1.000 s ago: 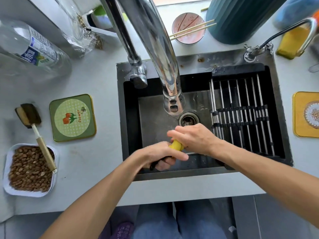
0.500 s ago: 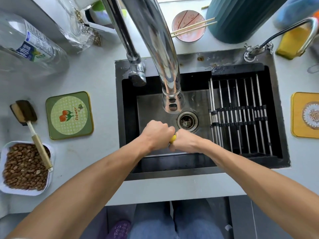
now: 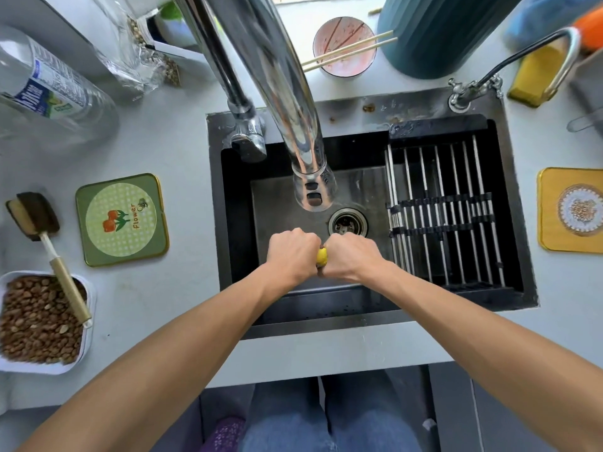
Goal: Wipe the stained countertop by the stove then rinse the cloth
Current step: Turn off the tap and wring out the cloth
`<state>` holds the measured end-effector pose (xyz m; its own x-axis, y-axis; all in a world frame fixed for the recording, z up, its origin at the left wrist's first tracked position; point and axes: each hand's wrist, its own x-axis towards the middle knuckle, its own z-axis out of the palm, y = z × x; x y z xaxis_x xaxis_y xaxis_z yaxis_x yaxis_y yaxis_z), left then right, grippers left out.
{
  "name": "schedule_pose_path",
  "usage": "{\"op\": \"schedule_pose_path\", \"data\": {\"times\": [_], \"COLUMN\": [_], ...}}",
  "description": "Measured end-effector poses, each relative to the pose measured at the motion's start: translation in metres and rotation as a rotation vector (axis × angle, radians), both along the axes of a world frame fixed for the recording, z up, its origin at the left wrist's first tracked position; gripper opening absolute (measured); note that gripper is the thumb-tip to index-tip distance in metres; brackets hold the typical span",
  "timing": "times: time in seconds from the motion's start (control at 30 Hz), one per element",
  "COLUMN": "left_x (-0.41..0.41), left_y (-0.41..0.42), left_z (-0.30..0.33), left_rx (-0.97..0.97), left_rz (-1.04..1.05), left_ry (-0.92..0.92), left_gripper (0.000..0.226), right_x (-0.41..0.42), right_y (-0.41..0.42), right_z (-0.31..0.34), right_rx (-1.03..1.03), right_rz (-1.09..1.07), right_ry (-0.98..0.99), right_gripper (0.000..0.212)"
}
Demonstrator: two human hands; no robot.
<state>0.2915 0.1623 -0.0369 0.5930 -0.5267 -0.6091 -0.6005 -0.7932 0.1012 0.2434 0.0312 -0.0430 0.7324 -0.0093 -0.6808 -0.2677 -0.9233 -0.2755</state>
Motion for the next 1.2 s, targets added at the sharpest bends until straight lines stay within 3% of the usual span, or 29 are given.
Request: {"op": "schedule_pose_path", "data": {"times": [0.07,0.13,0.23,0.37,0.53,0.6,0.7,0.83,0.97,1.03,1.1,1.2], "left_x": [-0.005,-0.008,-0.007,0.009,0.027,0.031,0.028,0.014,-0.009,-0.015,-0.018,-0.023], "left_y": [-0.001,0.002,0.009,0.014,0.019,0.015,0.007,0.0,0.004,0.006,0.011,0.023], "left_z": [0.0,0.0,-0.002,-0.002,0.017,0.022,0.015,0.008,0.004,0.002,0.001,0.009], "left_rx": [0.002,-0.007,-0.049,-0.145,-0.232,-0.268,-0.217,-0.141,-0.144,-0.113,-0.148,-0.256], "left_rz": [0.005,-0.08,-0.252,-0.454,-0.652,-0.67,-0.655,-0.443,-0.128,0.161,0.518,0.945], "left_ry": [0.017,-0.017,-0.065,-0.108,-0.188,-0.258,-0.175,-0.095,0.068,0.287,0.604,1.171], "left_gripper": [0.014,0.011,0.013,0.01,0.013,0.017,0.009,0.015,0.02,0.007,0.013,0.019], "right_x": [-0.003,-0.007,-0.014,-0.023,-0.027,-0.028,-0.028,-0.025,-0.034,-0.044,-0.054,-0.065], "right_y": [0.001,0.002,0.001,0.006,0.006,0.002,-0.002,-0.006,-0.006,-0.008,-0.01,-0.017], "right_z": [-0.001,-0.003,-0.002,0.004,0.007,0.006,0.007,0.009,0.006,0.007,0.009,0.014], "right_rx": [-0.06,0.016,0.341,0.702,1.07,1.158,1.109,0.7,0.333,0.278,0.28,0.296], "right_rz": [0.029,-0.038,-0.262,-0.575,-0.72,-0.774,-0.779,-0.586,-0.355,-0.253,-0.2,-0.093], "right_ry": [-0.038,0.073,0.323,0.465,0.711,0.763,0.716,0.456,0.126,-0.047,-0.263,-0.534], "right_gripper": [0.021,0.019,0.023,0.022,0.042,0.043,0.043,0.022,0.034,0.06,0.078,0.076]}}
